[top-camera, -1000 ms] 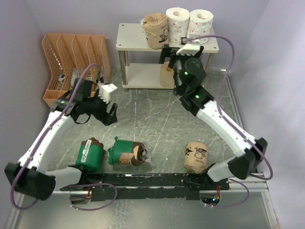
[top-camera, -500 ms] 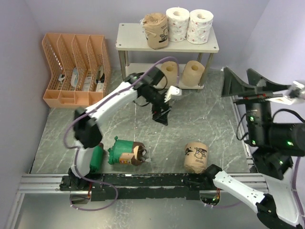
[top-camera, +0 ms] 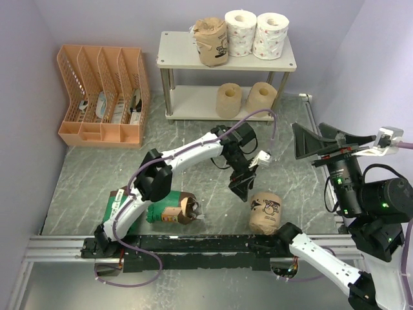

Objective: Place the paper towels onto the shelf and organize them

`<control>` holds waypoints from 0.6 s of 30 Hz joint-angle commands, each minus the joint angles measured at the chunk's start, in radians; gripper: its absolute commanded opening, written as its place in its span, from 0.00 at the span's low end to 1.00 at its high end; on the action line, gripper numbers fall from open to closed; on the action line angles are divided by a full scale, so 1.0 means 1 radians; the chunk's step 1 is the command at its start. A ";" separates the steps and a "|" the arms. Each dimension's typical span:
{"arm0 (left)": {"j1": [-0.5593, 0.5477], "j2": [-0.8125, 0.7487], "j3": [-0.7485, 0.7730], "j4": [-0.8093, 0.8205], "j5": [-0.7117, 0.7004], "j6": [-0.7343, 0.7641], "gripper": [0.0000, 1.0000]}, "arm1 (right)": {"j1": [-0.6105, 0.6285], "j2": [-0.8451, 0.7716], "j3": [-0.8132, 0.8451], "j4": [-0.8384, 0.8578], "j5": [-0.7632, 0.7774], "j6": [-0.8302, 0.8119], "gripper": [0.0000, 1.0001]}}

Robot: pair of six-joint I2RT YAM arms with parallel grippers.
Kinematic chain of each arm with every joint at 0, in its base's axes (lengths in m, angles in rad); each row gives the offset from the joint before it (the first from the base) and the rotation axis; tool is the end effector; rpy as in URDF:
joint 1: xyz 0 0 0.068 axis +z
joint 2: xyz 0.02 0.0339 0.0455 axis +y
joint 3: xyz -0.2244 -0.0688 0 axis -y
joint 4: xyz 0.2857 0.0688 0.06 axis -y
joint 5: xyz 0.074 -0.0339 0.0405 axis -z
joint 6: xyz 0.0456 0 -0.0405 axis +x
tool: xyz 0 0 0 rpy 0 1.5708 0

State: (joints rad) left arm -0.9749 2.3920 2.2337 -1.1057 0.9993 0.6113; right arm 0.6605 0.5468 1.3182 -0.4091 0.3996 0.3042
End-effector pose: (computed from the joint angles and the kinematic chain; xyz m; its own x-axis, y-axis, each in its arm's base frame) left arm 0.2520 -0.4400 0.1865 -0.0994 0.6997 -0.7075 0.7904 -0.3764 -0.4833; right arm 0.0897 0.0472 0.5135 0.1838 0.4922 -0.8509 -0.3490 0.8419 0.4116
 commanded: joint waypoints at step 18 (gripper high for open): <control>-0.030 -0.008 -0.178 0.833 0.024 -0.535 0.95 | -0.009 -0.058 -0.047 -0.156 0.037 -0.045 1.00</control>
State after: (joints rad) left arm -1.0012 2.3585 2.0060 -0.3866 1.0374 0.1268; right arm 0.6556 0.5156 1.2873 -0.5323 0.4118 0.2905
